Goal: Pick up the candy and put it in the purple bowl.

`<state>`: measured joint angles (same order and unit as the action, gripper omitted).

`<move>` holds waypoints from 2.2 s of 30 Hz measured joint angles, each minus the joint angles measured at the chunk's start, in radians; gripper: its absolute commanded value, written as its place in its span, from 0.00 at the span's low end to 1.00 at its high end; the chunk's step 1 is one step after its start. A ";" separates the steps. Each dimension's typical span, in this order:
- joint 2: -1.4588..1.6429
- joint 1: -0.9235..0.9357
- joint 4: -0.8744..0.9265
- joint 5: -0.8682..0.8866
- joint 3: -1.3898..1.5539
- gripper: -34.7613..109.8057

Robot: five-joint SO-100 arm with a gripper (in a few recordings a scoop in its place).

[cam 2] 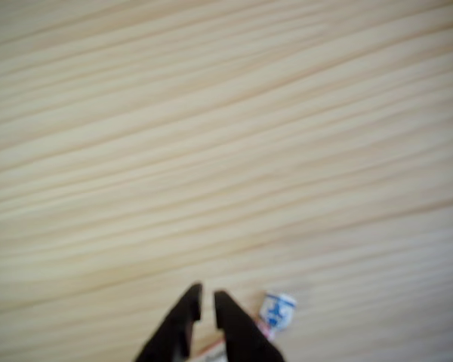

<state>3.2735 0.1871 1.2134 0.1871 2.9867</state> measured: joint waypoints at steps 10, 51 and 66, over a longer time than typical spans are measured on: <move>0.000 0.000 0.000 0.000 0.000 0.26; 0.015 -0.192 0.000 -0.184 0.000 0.24; 0.011 -0.267 -0.089 0.133 -0.003 0.24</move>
<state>3.2843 -0.0798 1.1244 0.3206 2.9836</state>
